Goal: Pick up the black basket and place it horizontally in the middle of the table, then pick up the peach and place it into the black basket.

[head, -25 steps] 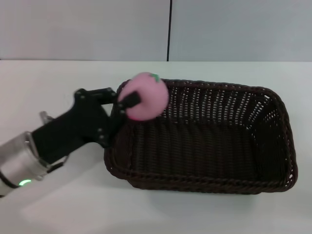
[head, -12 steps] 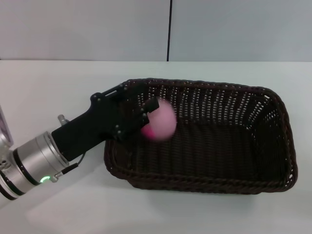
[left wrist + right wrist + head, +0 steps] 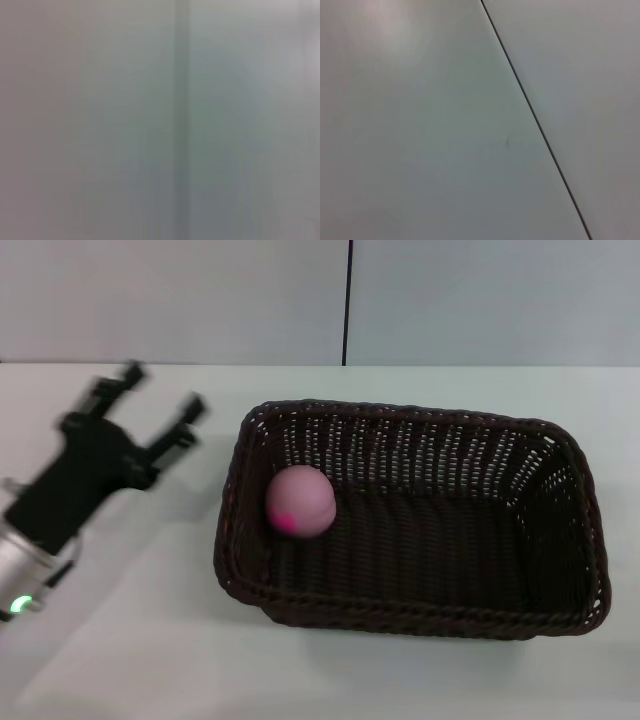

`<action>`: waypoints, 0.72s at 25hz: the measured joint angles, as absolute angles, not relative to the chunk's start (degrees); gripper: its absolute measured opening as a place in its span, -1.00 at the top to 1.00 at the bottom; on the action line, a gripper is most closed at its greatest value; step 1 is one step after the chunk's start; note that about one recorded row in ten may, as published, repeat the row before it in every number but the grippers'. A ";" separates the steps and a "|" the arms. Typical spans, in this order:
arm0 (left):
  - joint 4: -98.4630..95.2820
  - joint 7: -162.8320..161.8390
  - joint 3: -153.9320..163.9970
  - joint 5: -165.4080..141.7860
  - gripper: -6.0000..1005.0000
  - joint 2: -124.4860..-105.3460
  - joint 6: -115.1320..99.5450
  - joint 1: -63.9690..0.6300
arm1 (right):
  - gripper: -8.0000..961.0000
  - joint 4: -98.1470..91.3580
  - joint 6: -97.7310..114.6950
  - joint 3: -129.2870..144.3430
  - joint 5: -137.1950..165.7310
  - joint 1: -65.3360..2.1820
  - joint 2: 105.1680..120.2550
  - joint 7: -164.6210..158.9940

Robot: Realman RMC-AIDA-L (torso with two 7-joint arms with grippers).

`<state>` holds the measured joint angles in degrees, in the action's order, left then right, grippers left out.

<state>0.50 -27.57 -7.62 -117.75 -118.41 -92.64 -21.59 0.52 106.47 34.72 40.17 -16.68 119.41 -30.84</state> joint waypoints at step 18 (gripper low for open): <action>5.92 -15.78 -36.29 -117.75 -0.68 -118.73 -85.30 -11.43 | -0.54 8.78 97.52 28.16 40.46 -21.06 119.53 -16.11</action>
